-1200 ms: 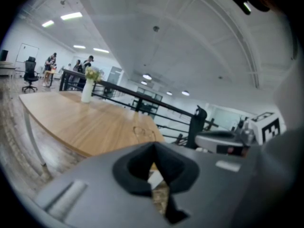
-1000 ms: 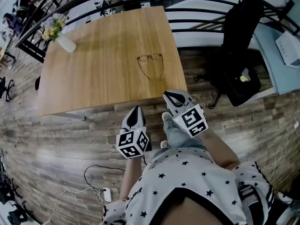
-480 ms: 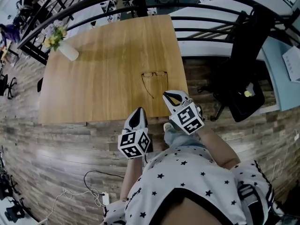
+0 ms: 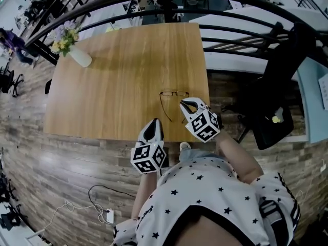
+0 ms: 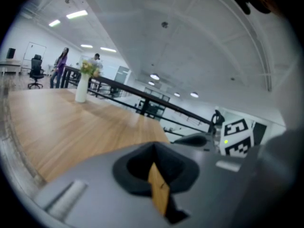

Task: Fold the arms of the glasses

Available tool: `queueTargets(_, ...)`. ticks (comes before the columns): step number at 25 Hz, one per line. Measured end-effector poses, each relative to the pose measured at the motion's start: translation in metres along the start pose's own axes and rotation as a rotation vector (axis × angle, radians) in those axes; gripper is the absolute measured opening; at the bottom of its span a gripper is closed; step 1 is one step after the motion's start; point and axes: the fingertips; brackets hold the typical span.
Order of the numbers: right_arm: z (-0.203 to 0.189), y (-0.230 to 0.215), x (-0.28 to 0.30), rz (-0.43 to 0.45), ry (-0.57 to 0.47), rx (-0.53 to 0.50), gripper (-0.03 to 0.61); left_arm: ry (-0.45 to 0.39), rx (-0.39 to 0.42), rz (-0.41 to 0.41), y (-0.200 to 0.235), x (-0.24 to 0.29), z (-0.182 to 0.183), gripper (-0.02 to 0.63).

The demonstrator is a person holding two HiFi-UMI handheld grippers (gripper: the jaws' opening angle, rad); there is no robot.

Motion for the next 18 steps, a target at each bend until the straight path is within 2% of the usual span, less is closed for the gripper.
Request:
queueTargets(10,-0.019,-0.018,0.066,0.136,0.095,-0.178,0.018,-0.012,-0.028,0.06,0.013,0.033,0.006,0.006)
queueTargets(18,-0.03,-0.017,0.108,0.262,0.2,-0.281,0.02,-0.012,-0.062,0.091,0.033,0.042,0.012,0.006)
Point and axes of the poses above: the fingertips, and each gripper's own axes: x forward along the fingers, y to its left, z out of its top, and after that the axes turned 3 degrees about -x, right-handed
